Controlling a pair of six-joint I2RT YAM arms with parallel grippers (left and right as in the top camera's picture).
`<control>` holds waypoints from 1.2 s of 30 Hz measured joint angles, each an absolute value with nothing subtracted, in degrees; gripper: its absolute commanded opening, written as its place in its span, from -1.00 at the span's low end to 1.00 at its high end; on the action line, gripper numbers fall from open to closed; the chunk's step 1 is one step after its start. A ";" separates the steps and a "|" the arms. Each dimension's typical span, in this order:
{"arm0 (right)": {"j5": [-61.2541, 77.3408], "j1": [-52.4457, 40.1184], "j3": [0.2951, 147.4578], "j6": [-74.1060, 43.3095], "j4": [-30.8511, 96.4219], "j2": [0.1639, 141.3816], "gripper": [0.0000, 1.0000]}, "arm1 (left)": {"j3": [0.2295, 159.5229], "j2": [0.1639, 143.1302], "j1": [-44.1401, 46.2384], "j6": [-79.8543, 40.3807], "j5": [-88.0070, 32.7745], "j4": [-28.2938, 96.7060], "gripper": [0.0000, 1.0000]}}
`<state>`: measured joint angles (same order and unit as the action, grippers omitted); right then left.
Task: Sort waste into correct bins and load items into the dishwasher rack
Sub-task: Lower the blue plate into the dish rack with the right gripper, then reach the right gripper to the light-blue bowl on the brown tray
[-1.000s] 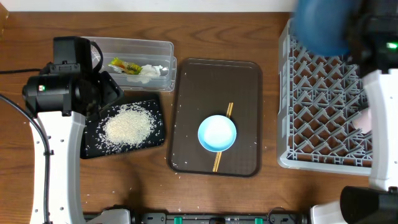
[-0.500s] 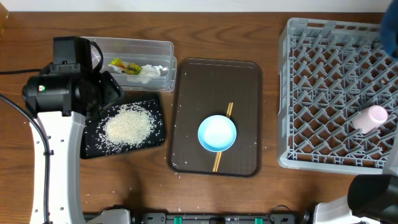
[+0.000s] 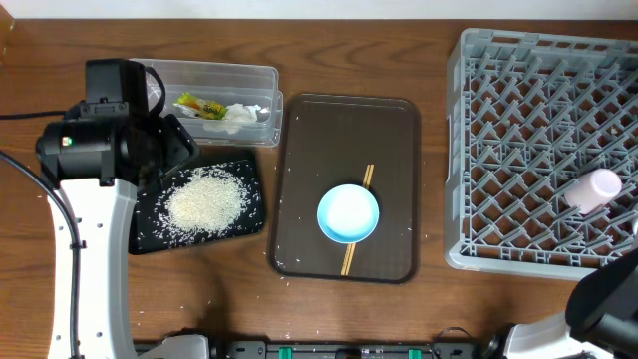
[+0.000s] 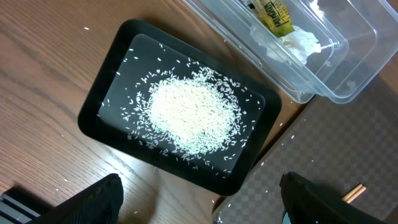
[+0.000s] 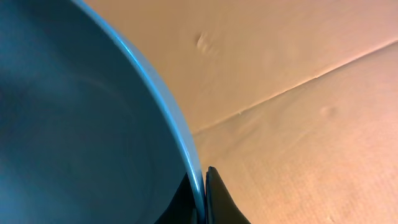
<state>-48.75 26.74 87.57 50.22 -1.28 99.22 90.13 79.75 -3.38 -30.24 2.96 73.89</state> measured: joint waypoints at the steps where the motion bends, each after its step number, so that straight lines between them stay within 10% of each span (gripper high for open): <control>1: -48.97 27.62 86.83 51.44 -1.76 100.22 -0.97 | 90.13 79.75 -3.38 -30.24 2.96 73.91 0.67; 16: -51.68 29.76 85.08 50.59 -1.58 107.81 -0.97 | 90.13 79.75 -3.38 -30.22 2.96 73.93 0.68; 36: -45.56 22.96 85.10 35.57 2.74 108.40 0.89 | 90.13 79.75 -3.38 -30.24 2.96 74.39 0.68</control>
